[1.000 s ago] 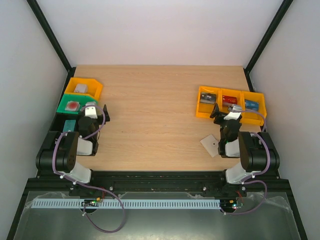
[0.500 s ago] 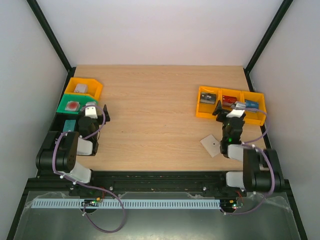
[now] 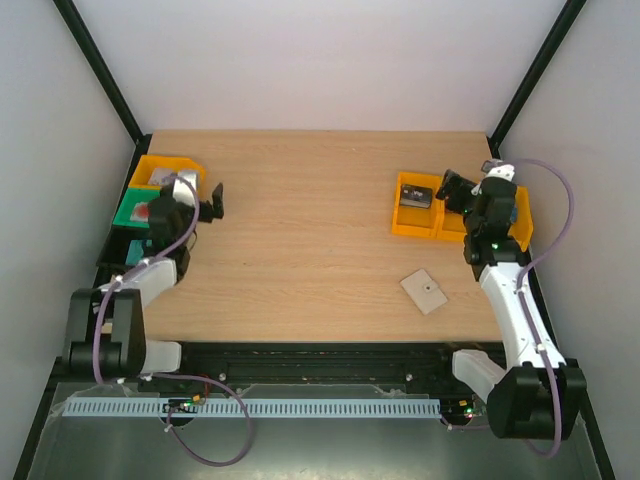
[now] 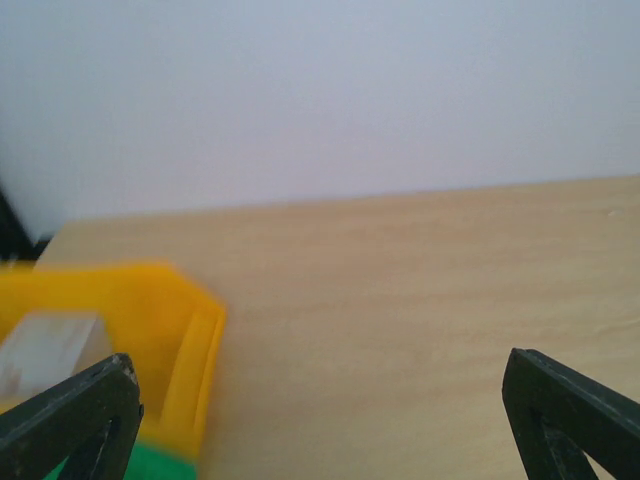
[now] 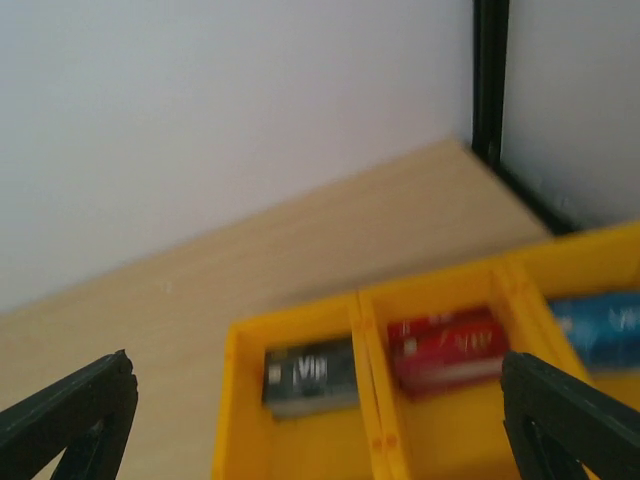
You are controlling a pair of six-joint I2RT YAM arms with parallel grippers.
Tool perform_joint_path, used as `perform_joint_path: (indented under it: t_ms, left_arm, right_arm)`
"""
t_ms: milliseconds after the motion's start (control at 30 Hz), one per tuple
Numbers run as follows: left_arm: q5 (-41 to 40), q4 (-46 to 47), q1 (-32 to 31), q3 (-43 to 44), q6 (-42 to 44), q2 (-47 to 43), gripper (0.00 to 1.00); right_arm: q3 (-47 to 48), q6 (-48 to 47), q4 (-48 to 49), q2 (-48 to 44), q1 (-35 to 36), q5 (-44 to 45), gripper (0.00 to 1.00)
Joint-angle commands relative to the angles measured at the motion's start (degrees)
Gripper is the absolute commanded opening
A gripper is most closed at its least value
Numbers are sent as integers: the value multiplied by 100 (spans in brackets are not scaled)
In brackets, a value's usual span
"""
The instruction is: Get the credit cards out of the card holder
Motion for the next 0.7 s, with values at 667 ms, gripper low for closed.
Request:
perform_joint_path:
  t_ms: [667]
  left_arm:
    - [3012, -8456, 30, 4422, 1803, 165, 99]
  right_arm:
    - [-435, 383, -3485, 1973, -28, -1286, 83]
